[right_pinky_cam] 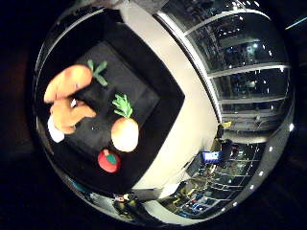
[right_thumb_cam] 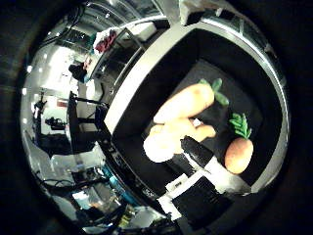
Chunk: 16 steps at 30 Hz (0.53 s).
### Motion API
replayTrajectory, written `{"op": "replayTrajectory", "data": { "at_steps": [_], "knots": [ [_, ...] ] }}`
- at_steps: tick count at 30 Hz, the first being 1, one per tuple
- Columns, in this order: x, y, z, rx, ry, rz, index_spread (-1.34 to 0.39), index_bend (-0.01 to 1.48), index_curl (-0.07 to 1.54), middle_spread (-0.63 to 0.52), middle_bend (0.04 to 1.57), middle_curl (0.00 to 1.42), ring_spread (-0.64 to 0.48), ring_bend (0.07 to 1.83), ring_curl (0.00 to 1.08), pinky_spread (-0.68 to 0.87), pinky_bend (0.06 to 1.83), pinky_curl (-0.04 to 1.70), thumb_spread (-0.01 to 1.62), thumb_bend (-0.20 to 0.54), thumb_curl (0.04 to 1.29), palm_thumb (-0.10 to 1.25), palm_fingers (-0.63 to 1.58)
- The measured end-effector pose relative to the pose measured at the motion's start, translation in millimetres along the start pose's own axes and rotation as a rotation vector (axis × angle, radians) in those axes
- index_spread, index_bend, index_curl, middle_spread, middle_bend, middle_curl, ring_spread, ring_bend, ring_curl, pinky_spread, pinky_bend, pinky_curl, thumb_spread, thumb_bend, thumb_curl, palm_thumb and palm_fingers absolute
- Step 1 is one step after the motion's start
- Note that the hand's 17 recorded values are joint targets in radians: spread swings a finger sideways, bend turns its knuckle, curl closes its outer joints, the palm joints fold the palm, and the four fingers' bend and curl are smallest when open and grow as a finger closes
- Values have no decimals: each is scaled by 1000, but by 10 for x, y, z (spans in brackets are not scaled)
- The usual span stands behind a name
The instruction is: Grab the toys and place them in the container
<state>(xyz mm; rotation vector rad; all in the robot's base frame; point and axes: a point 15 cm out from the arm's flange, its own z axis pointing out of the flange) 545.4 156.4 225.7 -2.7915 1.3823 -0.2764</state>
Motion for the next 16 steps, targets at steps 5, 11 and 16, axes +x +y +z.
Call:
{"op": "replayTrajectory", "data": {
  "at_steps": [5, 11, 16],
  "knots": [
    [173, 34, -157, 23, 14, 15, -518, 176, 301, 18, 190, 271, 178, 415, 195, 437, 535, 456, 1003, -25, 412, 762, -18],
    [189, 457, -427, -14, 4, 44, -512, 195, 314, 13, 179, 275, 184, 358, 195, 438, 493, 404, 1002, -21, 405, 778, 17],
    [115, 976, -674, -118, -29, 78, -505, 202, 331, 20, 182, 278, 195, 293, 192, 438, 452, 373, 1014, -23, 401, 784, 19]
  ]
}}
